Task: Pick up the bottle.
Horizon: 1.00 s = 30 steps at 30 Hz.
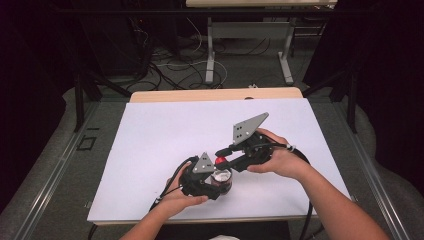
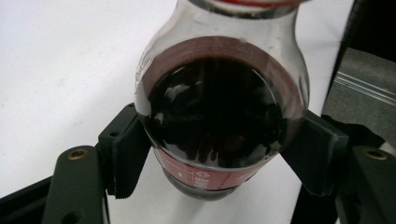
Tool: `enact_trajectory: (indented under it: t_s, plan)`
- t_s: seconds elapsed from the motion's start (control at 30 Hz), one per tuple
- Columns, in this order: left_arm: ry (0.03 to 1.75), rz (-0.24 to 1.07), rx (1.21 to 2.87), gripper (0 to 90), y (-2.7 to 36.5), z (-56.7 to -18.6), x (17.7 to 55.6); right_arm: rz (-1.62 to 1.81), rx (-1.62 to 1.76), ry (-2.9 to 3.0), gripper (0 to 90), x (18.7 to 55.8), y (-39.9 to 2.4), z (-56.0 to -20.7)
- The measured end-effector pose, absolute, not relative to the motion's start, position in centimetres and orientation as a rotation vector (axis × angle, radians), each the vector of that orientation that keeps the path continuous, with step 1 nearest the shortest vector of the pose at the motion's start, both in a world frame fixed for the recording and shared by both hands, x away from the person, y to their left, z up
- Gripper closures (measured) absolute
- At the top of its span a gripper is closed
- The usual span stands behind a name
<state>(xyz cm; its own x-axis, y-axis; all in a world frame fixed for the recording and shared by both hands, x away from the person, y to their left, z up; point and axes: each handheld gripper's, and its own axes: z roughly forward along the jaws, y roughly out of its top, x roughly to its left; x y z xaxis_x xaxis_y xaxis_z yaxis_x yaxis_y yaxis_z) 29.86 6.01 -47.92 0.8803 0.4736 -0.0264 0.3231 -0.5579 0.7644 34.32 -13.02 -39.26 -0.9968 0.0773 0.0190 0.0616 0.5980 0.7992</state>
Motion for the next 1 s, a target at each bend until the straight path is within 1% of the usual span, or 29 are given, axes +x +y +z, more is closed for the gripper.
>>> enact_trajectory:
  t_s: [0.13,0.2,0.23,0.27,0.3,0.37,0.57,0.77,0.8,0.93,1.0]
  plan:
    - [0.567,0.237,2.23,29.9,6.1,-47.8,29.9,1.403,0.043,2.783,61.0,34.6,-13.2,-39.3]
    - [0.587,0.238,2.211,29.8,6.1,-47.9,30.0,1.399,0.092,2.771,60.1,34.4,-13.1,-39.3]
    - [0.591,0.241,2.21,29.8,6.2,-47.9,30.0,1.401,0.12,2.766,57.7,34.4,-13.0,-39.4]
    - [0.599,0.249,2.203,29.8,6.2,-47.8,30.0,1.402,0.193,2.734,50.1,33.9,-12.9,-39.3]
    - [0.601,0.234,2.217,29.8,6.3,-47.7,30.1,1.402,0.193,2.734,50.1,33.9,-12.9,-39.3]
    - [0.615,0.239,2.209,29.8,6.4,-47.6,30.2,1.373,0.294,2.678,47.6,33.0,-12.7,-39.1]
    - [0.664,0.251,2.183,29.8,6.7,-47.7,30.4,1.31,0.428,2.599,44.0,31.6,-12.6,-39.0]
    - [0.713,0.252,2.187,29.8,7.0,-47.7,30.6,1.297,0.586,2.498,45.2,30.8,-12.7,-39.3]
    - [0.722,0.274,2.173,29.8,6.9,-47.8,30.6,1.297,0.604,2.478,46.5,30.7,-12.7,-39.5]
    - [0.754,0.296,2.187,29.8,6.8,-48.0,30.6,1.308,0.688,2.415,52.0,30.3,-12.3,-40.1]
    - [0.762,0.299,2.184,29.8,6.7,-48.1,30.7,1.309,0.726,2.396,53.3,30.1,-11.9,-40.3]
